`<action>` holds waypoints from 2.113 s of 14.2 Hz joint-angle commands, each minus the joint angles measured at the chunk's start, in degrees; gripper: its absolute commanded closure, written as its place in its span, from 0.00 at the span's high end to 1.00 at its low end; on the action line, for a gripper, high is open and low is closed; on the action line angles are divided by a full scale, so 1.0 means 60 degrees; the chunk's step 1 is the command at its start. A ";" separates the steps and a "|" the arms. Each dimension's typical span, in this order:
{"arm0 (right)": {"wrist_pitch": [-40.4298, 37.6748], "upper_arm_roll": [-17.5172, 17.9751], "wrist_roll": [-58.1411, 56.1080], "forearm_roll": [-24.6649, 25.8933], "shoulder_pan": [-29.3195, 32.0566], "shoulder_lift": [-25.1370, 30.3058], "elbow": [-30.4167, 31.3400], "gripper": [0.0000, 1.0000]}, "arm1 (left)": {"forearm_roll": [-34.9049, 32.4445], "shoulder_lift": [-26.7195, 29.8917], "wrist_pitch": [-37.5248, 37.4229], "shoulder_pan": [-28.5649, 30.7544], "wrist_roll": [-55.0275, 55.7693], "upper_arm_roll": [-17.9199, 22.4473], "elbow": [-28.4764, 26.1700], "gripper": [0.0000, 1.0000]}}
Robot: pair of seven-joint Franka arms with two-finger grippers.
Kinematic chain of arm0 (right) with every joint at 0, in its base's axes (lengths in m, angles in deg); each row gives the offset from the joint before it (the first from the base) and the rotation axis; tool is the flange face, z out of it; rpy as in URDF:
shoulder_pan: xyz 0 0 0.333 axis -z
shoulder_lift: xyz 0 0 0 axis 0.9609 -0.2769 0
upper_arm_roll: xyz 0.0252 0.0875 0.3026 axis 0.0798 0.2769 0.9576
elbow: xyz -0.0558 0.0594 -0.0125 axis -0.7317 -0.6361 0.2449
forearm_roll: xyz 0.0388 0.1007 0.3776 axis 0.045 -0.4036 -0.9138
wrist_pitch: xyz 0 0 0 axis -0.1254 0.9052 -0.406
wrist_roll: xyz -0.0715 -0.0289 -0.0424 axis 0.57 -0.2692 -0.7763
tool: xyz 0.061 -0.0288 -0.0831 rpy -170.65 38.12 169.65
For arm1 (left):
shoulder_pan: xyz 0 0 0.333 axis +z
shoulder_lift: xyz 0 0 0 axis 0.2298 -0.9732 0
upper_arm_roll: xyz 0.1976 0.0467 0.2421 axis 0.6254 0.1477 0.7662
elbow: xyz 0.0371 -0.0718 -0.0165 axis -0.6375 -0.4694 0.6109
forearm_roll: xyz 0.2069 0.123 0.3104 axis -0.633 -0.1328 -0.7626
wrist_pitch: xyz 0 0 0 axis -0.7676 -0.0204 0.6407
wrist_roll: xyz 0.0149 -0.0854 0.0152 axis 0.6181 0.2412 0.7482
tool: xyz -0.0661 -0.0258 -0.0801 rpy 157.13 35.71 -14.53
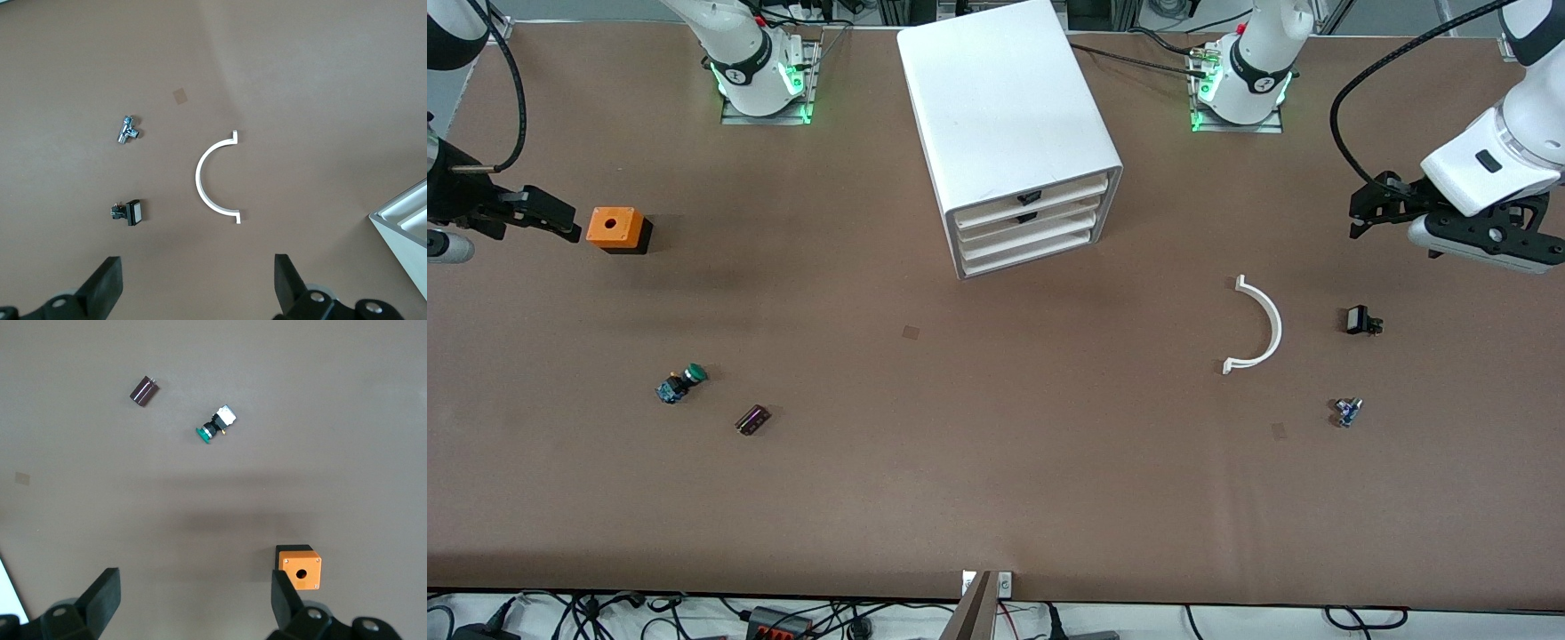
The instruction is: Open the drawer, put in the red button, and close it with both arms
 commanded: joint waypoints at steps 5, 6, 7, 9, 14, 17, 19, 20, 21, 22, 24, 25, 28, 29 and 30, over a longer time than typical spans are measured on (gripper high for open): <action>0.0025 -0.0042 -0.0040 -0.0025 0.0070 0.0168 0.0024 1.00 | -0.0299 0.0182 -0.0020 0.0196 -0.0274 0.0089 -0.0181 1.00; 0.0010 -0.0057 -0.0171 -0.0011 0.0070 0.0182 0.0024 1.00 | -0.0299 0.0168 -0.0005 0.0196 -0.0274 0.0060 -0.0137 1.00; -0.0062 -0.0043 -0.0390 0.0062 0.0041 0.0139 0.0039 1.00 | -0.0299 0.0139 -0.0034 0.0196 -0.0245 0.0016 -0.0050 1.00; -0.0107 0.0001 -0.0392 0.0063 0.0011 0.0168 0.0039 1.00 | -0.0313 0.0066 0.0024 0.0181 -0.0157 -0.0028 0.0053 1.00; -0.0121 0.0031 -0.0172 -0.0011 -0.0047 0.0299 0.0054 1.00 | -0.0299 -0.0081 -0.0034 0.0167 -0.0172 -0.0058 0.0273 1.00; -0.0092 0.0031 -0.0172 -0.0040 -0.0047 0.0344 0.0083 1.00 | -0.0299 -0.0081 -0.0034 0.0167 -0.0172 -0.0058 0.0273 1.00; -0.0034 0.0031 -0.0172 -0.0040 -0.0062 0.0344 0.0097 1.00 | -0.0299 -0.0081 -0.0034 0.0167 -0.0172 -0.0058 0.0273 1.00; 0.0010 0.0045 -0.0172 -0.0054 -0.0076 0.0329 0.0097 1.00 | -0.0299 -0.0081 -0.0034 0.0167 -0.0172 -0.0058 0.0273 1.00; 0.0039 0.0045 -0.0172 -0.0055 -0.0091 0.0329 0.0097 1.00 | -0.0299 -0.0081 -0.0034 0.0167 -0.0172 -0.0058 0.0273 1.00; 0.0039 0.0045 -0.0172 -0.0069 -0.0077 0.0329 0.0097 1.00 | -0.0299 -0.0081 -0.0049 0.0167 -0.0157 -0.0058 0.0273 1.00; 0.0025 0.0031 -0.0172 -0.0069 -0.0062 0.0314 0.0112 1.00 | -0.0299 -0.0081 -0.0034 0.0167 -0.0172 -0.0058 0.0273 1.00; 0.0025 0.0016 -0.0172 -0.0069 -0.0062 0.0300 0.0112 1.00 | -0.0299 -0.0081 -0.0049 0.0167 -0.0172 -0.0072 0.0273 1.00; 0.0170 0.0030 -0.0172 -0.0069 -0.0076 0.0271 0.0127 1.00 | -0.0299 -0.0081 -0.0034 0.0181 -0.0186 -0.0058 0.0273 1.00; 0.0273 0.0031 -0.0172 -0.0069 -0.0062 0.0270 0.0127 1.00 | -0.0299 -0.0096 -0.0034 0.0181 -0.0244 -0.0058 0.0273 1.00; 0.0346 0.0031 -0.0172 -0.0084 -0.0062 0.0241 0.0127 1.00 | -0.0299 -0.0096 -0.0034 0.0181 -0.0288 -0.0058 0.0273 1.00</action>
